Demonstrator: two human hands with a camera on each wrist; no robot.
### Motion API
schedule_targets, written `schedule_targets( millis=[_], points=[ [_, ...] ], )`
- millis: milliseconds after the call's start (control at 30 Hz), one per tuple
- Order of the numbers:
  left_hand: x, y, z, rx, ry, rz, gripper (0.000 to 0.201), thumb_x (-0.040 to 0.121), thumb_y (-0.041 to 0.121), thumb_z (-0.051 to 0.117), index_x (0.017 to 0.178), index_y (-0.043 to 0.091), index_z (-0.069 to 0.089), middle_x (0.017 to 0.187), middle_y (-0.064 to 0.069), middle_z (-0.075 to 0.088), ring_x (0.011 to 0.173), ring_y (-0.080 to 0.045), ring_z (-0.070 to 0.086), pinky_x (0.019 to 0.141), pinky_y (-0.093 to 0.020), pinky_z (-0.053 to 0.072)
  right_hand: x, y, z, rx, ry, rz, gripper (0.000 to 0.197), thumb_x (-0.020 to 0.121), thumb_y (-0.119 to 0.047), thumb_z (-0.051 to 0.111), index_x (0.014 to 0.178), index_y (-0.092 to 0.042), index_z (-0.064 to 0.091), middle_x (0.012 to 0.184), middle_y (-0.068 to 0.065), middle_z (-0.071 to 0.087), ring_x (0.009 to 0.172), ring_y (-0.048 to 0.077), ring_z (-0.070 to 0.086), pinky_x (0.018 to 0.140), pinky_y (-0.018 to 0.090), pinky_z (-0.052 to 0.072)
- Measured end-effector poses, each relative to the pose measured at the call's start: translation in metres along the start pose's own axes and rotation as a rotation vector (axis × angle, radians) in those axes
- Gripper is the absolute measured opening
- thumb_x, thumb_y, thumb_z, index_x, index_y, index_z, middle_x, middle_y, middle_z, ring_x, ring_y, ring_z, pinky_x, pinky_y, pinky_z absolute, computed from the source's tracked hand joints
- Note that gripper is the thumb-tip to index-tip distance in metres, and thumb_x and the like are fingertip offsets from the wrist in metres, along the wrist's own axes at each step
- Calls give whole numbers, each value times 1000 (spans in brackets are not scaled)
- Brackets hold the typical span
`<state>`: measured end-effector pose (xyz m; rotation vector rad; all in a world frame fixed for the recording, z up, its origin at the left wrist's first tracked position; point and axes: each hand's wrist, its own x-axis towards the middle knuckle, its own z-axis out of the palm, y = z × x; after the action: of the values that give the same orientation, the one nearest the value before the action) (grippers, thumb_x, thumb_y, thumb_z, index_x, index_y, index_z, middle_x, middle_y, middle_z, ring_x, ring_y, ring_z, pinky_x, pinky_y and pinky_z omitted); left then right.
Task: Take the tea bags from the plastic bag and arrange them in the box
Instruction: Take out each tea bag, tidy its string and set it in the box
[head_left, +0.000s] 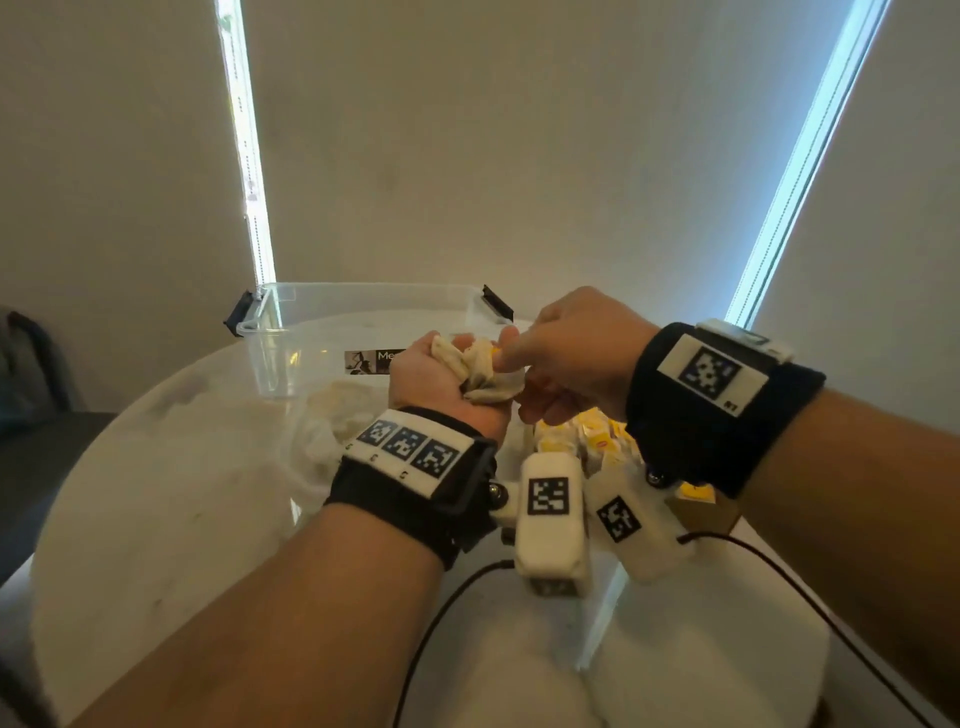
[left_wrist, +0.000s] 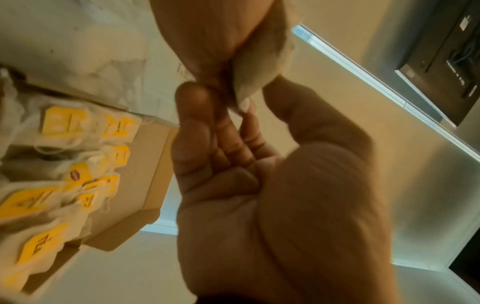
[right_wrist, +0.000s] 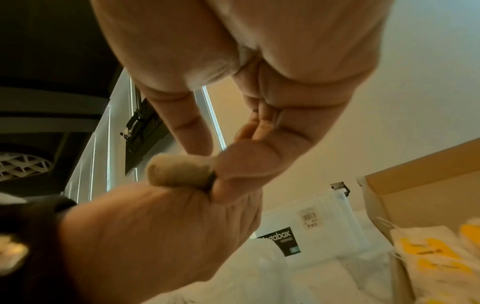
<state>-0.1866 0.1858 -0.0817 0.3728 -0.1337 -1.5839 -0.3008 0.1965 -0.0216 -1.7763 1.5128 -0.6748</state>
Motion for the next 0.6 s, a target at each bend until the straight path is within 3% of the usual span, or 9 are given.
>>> schedule_targets(
  millis=[67,167,233,333,433,500,600],
  points=[
    [1,-9,3,22,-1,-10,29,101,33,44,95,7,55,94,-20,66,86,-33,69,61,-37,54,-2,7,-3,-27,32,-30,16,86,-15,78,89,-1,69,76,16,76,64,23,75,57,30,61],
    [1,-19,8,76,1,-8,30,102,37,43,105,10,57,116,-21,62,98,-33,65,60,-39,50,-4,15,-11,-38,83,-56,13,84,-11,79,89,-3,69,75,14,76,63,20,74,58,29,61],
    [0,-23,10,97,6,-12,30,102,36,43,106,10,57,116,-22,62,97,-33,64,63,-41,47,-5,18,-18,-48,107,-58,16,83,-11,80,91,-6,67,75,13,76,59,17,72,55,26,59],
    [4,-24,8,144,43,-16,25,101,30,46,100,8,58,105,-17,64,84,-30,66,69,-38,54,-5,22,-33,-72,167,-65,17,82,-16,82,94,-12,69,77,9,76,54,12,68,54,26,56],
    [4,-30,5,233,52,-178,29,98,30,50,104,4,62,98,-18,68,77,-32,69,76,-39,60,-5,24,-48,-101,238,-126,7,83,-23,81,87,-19,76,79,6,77,53,7,64,57,24,56],
    [-1,-36,5,228,-11,-304,35,99,31,51,108,0,66,94,-22,71,75,-35,72,78,-45,60,-6,22,-54,-27,208,-164,2,84,-17,80,85,-16,78,80,7,77,54,6,64,59,23,56],
    [-7,-44,7,219,-86,-402,35,97,30,55,111,1,69,101,-22,70,87,-37,69,71,-47,62,-7,21,-60,38,137,-191,9,84,0,72,81,-7,77,79,7,75,60,8,68,57,20,56]
  ],
)
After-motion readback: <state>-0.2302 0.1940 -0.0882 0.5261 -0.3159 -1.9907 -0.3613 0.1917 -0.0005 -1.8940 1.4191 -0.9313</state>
